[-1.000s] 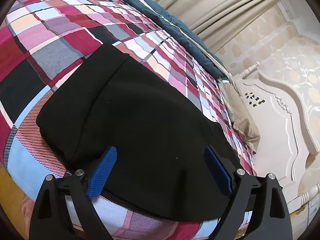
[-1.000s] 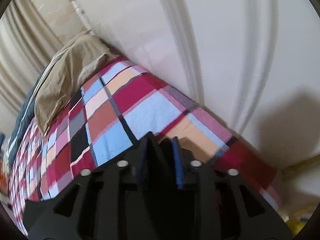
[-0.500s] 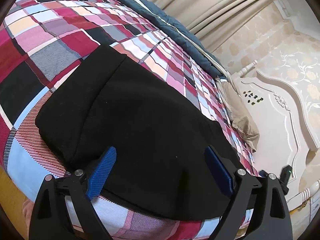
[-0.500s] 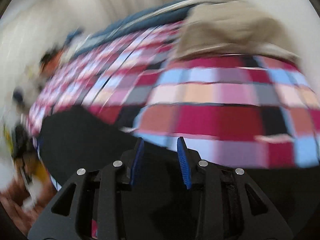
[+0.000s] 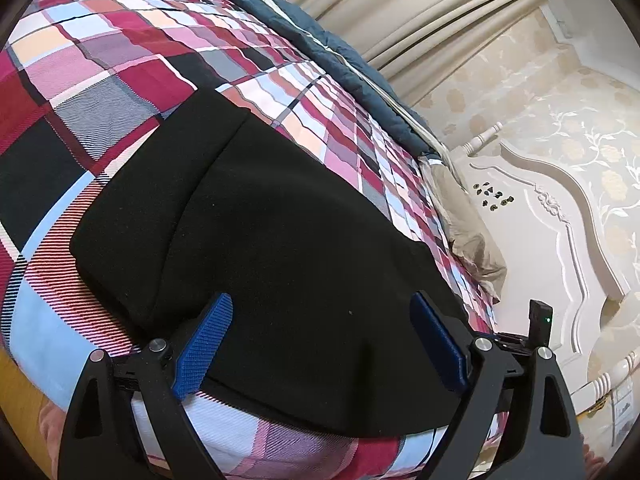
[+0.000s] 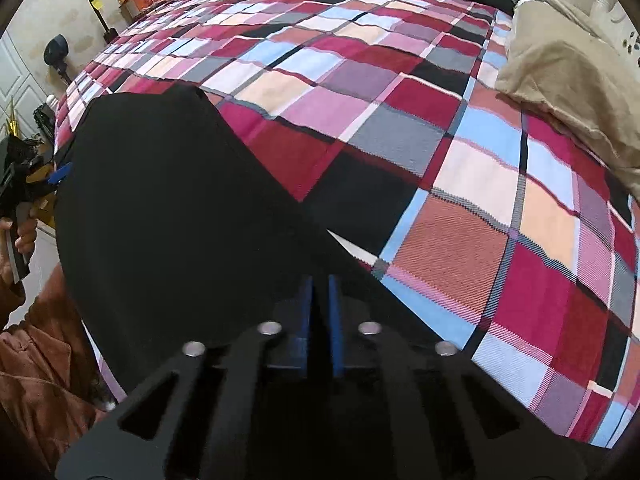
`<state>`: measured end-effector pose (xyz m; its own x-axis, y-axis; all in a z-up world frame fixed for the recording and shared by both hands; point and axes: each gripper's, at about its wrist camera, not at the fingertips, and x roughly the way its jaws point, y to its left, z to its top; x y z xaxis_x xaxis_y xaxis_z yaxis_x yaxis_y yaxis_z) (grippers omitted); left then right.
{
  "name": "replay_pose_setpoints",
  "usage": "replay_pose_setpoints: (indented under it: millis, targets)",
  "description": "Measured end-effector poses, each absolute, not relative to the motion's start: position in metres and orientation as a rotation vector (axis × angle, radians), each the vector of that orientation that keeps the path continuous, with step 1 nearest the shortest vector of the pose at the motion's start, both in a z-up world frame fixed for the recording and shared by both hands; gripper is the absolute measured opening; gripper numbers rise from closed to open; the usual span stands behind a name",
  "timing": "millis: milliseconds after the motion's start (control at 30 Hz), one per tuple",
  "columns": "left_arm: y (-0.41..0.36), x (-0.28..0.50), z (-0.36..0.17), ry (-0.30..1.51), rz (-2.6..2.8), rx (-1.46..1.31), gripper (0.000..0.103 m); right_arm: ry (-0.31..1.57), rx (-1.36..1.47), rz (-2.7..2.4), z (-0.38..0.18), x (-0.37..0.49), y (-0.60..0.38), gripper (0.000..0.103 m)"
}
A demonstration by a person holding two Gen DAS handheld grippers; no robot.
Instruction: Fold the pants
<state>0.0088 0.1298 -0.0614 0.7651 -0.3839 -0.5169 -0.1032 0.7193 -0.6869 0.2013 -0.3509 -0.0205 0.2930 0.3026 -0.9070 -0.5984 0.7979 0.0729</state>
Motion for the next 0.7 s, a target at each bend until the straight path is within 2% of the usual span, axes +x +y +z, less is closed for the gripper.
replay_pose_setpoints:
  millis: [133, 300, 367, 433, 500, 600, 700]
  targets:
    - [0.13, 0.01, -0.061, 0.694, -0.171, -0.763, 0.089, 1.063, -0.26, 0.551, -0.007, 0.205, -0.353, 0.004]
    - [0.13, 0.01, -0.061, 0.695, -0.173, -0.767, 0.089, 1.121, -0.25, 0.536, -0.027, 0.215, -0.351, 0.005]
    - [0.129, 0.01, -0.061, 0.694, -0.175, -0.766, 0.089, 1.112, -0.187, 0.525, -0.023, 0.216, -0.358, 0.013]
    - [0.129, 0.01, -0.06, 0.696, -0.175, -0.765, 0.089, 1.092, -0.101, 0.479, -0.014, 0.213, -0.377, 0.037]
    - [0.128, 0.011, -0.06, 0.696, -0.175, -0.765, 0.089, 1.047, -0.017, 0.438, -0.004, 0.202, -0.402, 0.042]
    - [0.127, 0.011, -0.06, 0.695, -0.177, -0.761, 0.089, 0.981, 0.125, 0.343, 0.013, 0.176, -0.454, 0.056]
    - [0.126, 0.011, -0.06, 0.694, -0.178, -0.756, 0.089, 0.913, 0.221, 0.19, 0.028, 0.14, -0.515, 0.062]
